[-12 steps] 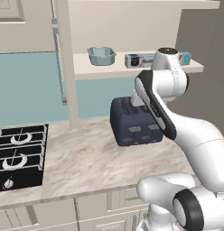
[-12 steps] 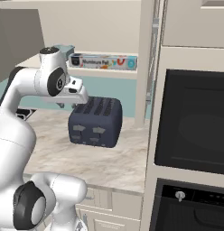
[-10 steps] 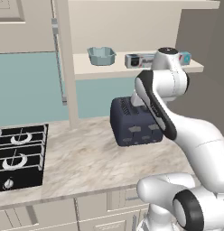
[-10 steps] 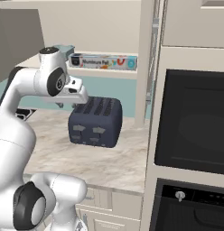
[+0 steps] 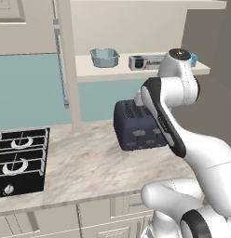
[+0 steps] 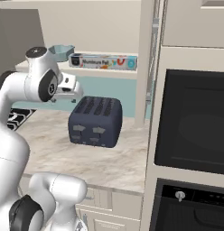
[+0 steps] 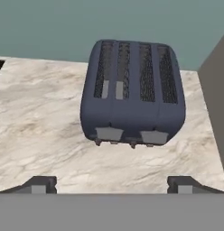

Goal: Retrieve the tupperware and aluminum foil from the cabinet and place them on the dining counter near the plate with lemon and shrimp to prepare for storing leftovers.

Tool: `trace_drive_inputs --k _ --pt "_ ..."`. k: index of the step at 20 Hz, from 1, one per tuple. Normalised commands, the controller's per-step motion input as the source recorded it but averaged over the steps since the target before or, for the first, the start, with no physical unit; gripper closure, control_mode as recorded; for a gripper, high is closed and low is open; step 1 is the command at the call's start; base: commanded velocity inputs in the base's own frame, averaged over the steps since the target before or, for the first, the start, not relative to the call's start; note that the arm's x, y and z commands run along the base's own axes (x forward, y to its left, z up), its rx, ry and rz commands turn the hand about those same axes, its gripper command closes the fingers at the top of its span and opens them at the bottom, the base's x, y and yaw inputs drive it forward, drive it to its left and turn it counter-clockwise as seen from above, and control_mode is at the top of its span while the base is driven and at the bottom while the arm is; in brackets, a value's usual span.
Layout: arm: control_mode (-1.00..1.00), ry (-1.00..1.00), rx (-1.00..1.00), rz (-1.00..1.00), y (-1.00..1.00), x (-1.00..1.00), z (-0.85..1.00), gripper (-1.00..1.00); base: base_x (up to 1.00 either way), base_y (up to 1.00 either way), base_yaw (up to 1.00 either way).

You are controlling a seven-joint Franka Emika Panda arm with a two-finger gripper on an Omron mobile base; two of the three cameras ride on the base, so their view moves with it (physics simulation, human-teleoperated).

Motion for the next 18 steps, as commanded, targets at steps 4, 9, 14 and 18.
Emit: trace_drive_inputs --k 4,9,14,18 --pt "-1.00 -0.47 0.00 -0.03 0.23 -0.06 0.56 -1.00 0.00 0.00 0.00" --pt "-1.00 -0.36 0.01 -0.07 0.11 0.00 0.55 -1.00 0.00 0.00 0.00" --pt "-1.00 -0.25 0.03 -0.13 0.04 0.01 0.53 -1.00 0.00 0.00 0.00" --pt "-1.00 -0.20 0.08 -0.19 0.06 0.00 0.45 -1.00 0.00 0.00 0.00"
